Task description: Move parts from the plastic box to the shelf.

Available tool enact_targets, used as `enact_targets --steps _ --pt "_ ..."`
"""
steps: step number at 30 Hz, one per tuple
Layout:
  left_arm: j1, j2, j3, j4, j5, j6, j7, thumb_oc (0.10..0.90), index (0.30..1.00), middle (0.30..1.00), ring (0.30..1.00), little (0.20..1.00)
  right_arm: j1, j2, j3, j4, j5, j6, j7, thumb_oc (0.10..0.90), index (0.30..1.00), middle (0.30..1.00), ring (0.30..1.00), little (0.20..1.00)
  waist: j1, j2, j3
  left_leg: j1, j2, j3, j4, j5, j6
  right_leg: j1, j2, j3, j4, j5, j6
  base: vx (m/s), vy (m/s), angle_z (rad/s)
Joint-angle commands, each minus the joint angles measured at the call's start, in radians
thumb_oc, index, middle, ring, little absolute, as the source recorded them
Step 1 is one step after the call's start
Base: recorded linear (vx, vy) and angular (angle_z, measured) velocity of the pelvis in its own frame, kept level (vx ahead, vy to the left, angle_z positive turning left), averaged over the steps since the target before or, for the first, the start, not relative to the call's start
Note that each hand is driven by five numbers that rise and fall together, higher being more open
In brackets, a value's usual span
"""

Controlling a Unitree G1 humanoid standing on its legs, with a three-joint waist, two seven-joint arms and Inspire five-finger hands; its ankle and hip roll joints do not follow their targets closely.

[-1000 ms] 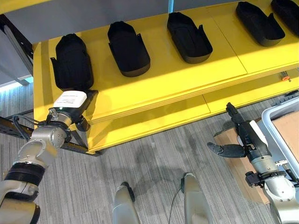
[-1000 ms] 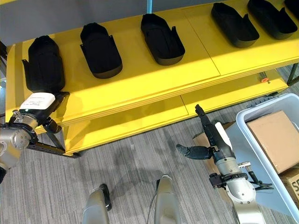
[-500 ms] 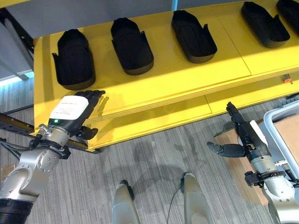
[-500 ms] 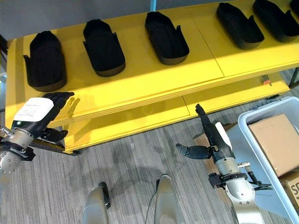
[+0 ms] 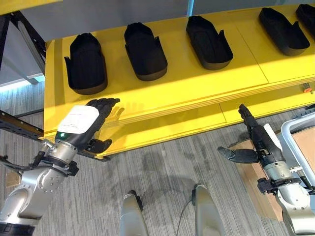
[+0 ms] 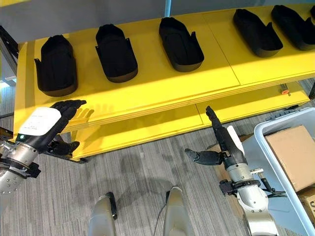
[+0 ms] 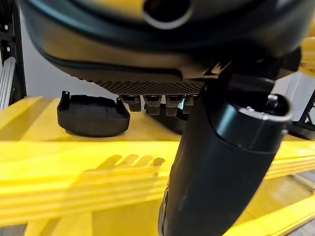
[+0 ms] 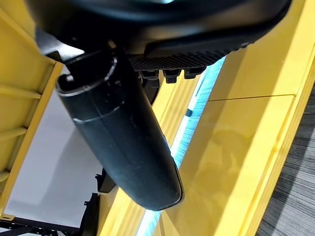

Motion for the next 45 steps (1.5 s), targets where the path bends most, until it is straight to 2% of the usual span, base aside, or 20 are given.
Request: enact_targets --steps 1,6,9,10,11,15,20,24,25,26,27,28,29,30,31,32,33,36,40,45 --pt "-0.020 0.006 0.047 -0.059 -0.087 -0.050 0.085 0.900 1.000 1.000 1.000 1.000 -0.077 -0.028 -0.050 -0.098 -0.007 -0.115 -0.052 0.900 1.000 1.000 1.000 1.000 -0.014 -0.011 -0.089 0.024 -0.044 -0.028 -0.019 -0.007 0.080 0.055 0.011 -0.047 -0.068 0.068 -0.067 0.00 0.000 0.00" --pt "0.001 -0.074 0.024 -0.059 -0.188 -0.065 0.101 0.900 1.000 1.000 1.000 1.000 -0.083 -0.025 -0.036 -0.090 -0.007 -0.124 -0.062 0.900 1.000 1.000 1.000 1.000 -0.011 -0.014 -0.096 0.050 -0.047 -0.028 -0.046 0.009 0.081 0.084 0.011 -0.052 -0.094 0.083 -0.067 0.00 -0.005 0.02" --pt "0.010 -0.178 -0.041 -0.023 -0.443 -0.091 0.080 0.900 1.000 1.000 1.000 1.000 -0.086 -0.020 -0.017 -0.066 0.003 -0.129 -0.069 0.900 1.000 1.000 1.000 1.000 -0.013 -0.010 -0.102 0.106 -0.052 -0.028 -0.102 0.025 0.079 0.138 0.014 -0.053 -0.135 0.089 -0.061 0.04 -0.013 0.04" --pt "0.009 -0.178 -0.040 -0.022 -0.445 -0.091 0.078 0.900 1.000 1.000 1.000 1.000 -0.086 -0.020 -0.018 -0.065 0.004 -0.129 -0.069 0.900 1.000 1.000 1.000 1.000 -0.013 -0.009 -0.102 0.107 -0.052 -0.027 -0.110 0.034 0.080 0.138 0.014 -0.053 -0.142 0.096 -0.062 0.05 -0.014 0.05" --pt "0.014 -0.232 -0.058 0.005 -0.563 -0.093 0.065 0.900 1.000 1.000 1.000 1.000 -0.087 -0.015 -0.009 -0.056 0.003 -0.131 -0.075 0.900 1.000 1.000 1.000 1.000 -0.013 -0.007 -0.107 0.126 -0.051 -0.027 -0.132 0.042 0.079 0.156 0.017 -0.056 -0.156 0.095 -0.061 0.01 -0.018 0.05" --pt "0.058 -0.354 -0.109 0.065 -0.851 -0.083 -0.016 0.900 1.000 1.000 1.000 1.000 -0.062 0.000 0.004 -0.043 0.013 -0.139 -0.067 0.900 1.000 1.000 1.000 1.000 -0.017 0.006 -0.129 0.210 -0.040 -0.023 -0.260 0.104 0.075 0.221 0.033 -0.075 -0.248 0.119 -0.058 0.04 -0.056 0.02" --pt "0.147 -0.487 -0.141 0.079 -1.107 -0.070 -0.080 0.900 1.000 1.000 1.000 1.000 -0.009 0.018 0.047 -0.007 0.039 -0.142 -0.053 0.900 1.000 1.000 1.000 1.000 -0.009 0.026 -0.183 0.355 0.010 -0.007 -0.511 0.245 0.062 0.316 0.086 -0.104 -0.395 0.143 -0.066 0.06 -0.130 -0.01" --pt "0.205 -0.525 -0.151 0.058 -1.174 -0.068 -0.136 0.900 1.000 1.000 1.000 1.000 0.037 0.003 0.048 -0.015 0.046 -0.149 -0.022 0.900 1.000 1.000 1.000 1.000 -0.001 0.037 -0.223 0.401 0.062 0.004 -0.614 0.350 0.035 0.378 0.144 -0.120 -0.489 0.143 -0.085 0.02 -0.185 -0.12" --pt "0.224 -0.532 -0.159 0.048 -1.176 -0.070 -0.153 0.900 1.000 1.000 1.000 1.000 0.057 -0.001 0.045 -0.014 0.054 -0.153 -0.015 0.900 1.000 1.000 1.000 1.000 0.003 0.044 -0.236 0.403 0.074 0.003 -0.625 0.399 0.027 0.408 0.164 -0.129 -0.536 0.147 -0.097 -0.01 -0.161 -0.11" --pt "0.226 -0.532 -0.160 0.048 -1.176 -0.070 -0.153 0.900 1.000 1.000 1.000 1.000 0.058 -0.001 0.044 -0.014 0.054 -0.153 -0.015 0.900 1.000 1.000 1.000 1.000 0.002 0.045 -0.236 0.404 0.075 0.002 -0.626 0.401 0.026 0.411 0.165 -0.131 -0.540 0.148 -0.098 -0.03 -0.138 -0.06" --pt "0.224 -0.531 -0.167 0.051 -1.167 -0.074 -0.153 0.900 1.000 1.000 1.000 1.000 0.062 -0.003 0.044 -0.013 0.055 -0.155 -0.017 0.900 1.000 1.000 1.000 1.000 0.003 0.048 -0.236 0.399 0.078 0.000 -0.628 0.445 0.015 0.428 0.169 -0.141 -0.565 0.156 -0.104 -0.03 -0.089 0.04" --pt "0.226 -0.540 -0.171 0.057 -1.179 -0.076 -0.153 0.900 1.000 1.000 1.000 1.000 0.068 -0.004 0.044 -0.012 0.061 -0.156 -0.019 0.900 1.000 1.000 1.000 1.000 0.000 0.043 -0.237 0.391 0.076 0.019 -0.612 0.447 0.019 0.445 0.171 -0.146 -0.587 0.159 -0.110 -0.05 -0.145 0.10" --pt "0.241 -0.554 -0.174 0.066 -1.199 -0.072 -0.159 0.900 1.000 1.000 1.000 1.000 0.074 -0.006 0.050 -0.005 0.067 -0.156 -0.018 0.900 1.000 1.000 1.000 1.000 -0.001 0.033 -0.234 0.391 0.058 0.037 -0.568 0.408 0.031 0.475 0.164 -0.150 -0.628 0.173 -0.115 -0.03 -0.121 0.53" --pt "0.249 -0.560 -0.176 0.070 -1.193 -0.075 -0.160 0.900 1.000 1.000 1.000 1.000 0.075 -0.006 0.052 -0.004 0.076 -0.152 -0.012 0.900 1.000 1.000 1.000 1.000 0.005 0.026 -0.225 0.400 0.019 0.027 -0.534 0.346 0.045 0.497 0.151 -0.150 -0.653 0.186 -0.109 -0.03 -0.075 0.46" --pt "0.240 -0.570 -0.194 0.089 -1.205 -0.062 -0.158 0.900 1.000 1.000 1.000 1.000 0.077 0.000 0.055 0.001 0.077 -0.147 -0.007 0.900 1.000 1.000 1.000 1.000 0.014 0.010 -0.228 0.395 -0.077 -0.024 -0.499 0.254 0.069 0.509 0.125 -0.156 -0.684 0.216 -0.104 0.03 0.131 0.60" --pt "0.249 -0.586 -0.223 0.128 -1.214 -0.044 -0.161 0.900 1.000 1.000 1.000 1.000 0.122 0.033 0.049 0.014 0.095 -0.137 0.002 0.900 1.000 1.000 1.000 1.000 -0.013 0.011 -0.256 0.437 -0.113 0.017 -0.562 0.222 0.090 0.521 0.108 -0.184 -0.705 0.241 -0.086 0.04 0.227 -0.01" --pt "0.253 -0.579 -0.236 0.156 -1.207 -0.040 -0.156 0.900 1.000 1.000 1.000 1.000 0.123 0.047 0.074 0.038 0.108 -0.125 0.004 0.900 1.000 1.000 1.000 1.000 -0.006 0.009 -0.266 0.461 -0.139 -0.009 -0.615 0.224 0.098 0.512 0.096 -0.171 -0.710 0.259 -0.071 0.09 0.311 0.48" --pt "0.244 -0.585 -0.238 0.238 -1.163 -0.037 -0.120 0.900 1.000 1.000 1.000 1.000 0.124 0.078 0.130 0.097 0.115 -0.097 0.008 0.900 1.000 1.000 1.000 1.000 -0.003 -0.004 -0.297 0.510 -0.168 0.010 -0.712 0.236 0.113 0.511 0.064 -0.160 -0.736 0.292 -0.036 0.03 0.213 0.03" --pt "0.200 -0.580 -0.236 0.283 -1.122 -0.045 -0.080 0.900 1.000 1.000 1.000 1.000 0.089 0.105 0.193 0.164 0.116 -0.072 -0.008 0.900 1.000 1.000 1.000 1.000 0.007 -0.024 -0.303 0.528 -0.190 0.030 -0.726 0.222 0.132 0.503 0.035 -0.143 -0.733 0.307 -0.013 -0.02 0.127 -0.24" --pt "0.187 -0.575 -0.236 0.292 -1.098 -0.050 -0.050 0.900 1.000 1.000 1.000 1.000 0.064 0.122 0.223 0.191 0.142 -0.063 -0.028 0.900 1.000 1.000 1.000 1.000 0.013 -0.039 -0.312 0.539 -0.198 0.042 -0.732 0.211 0.137 0.507 0.027 -0.130 -0.744 0.316 -0.004 0.01 0.058 -0.14"
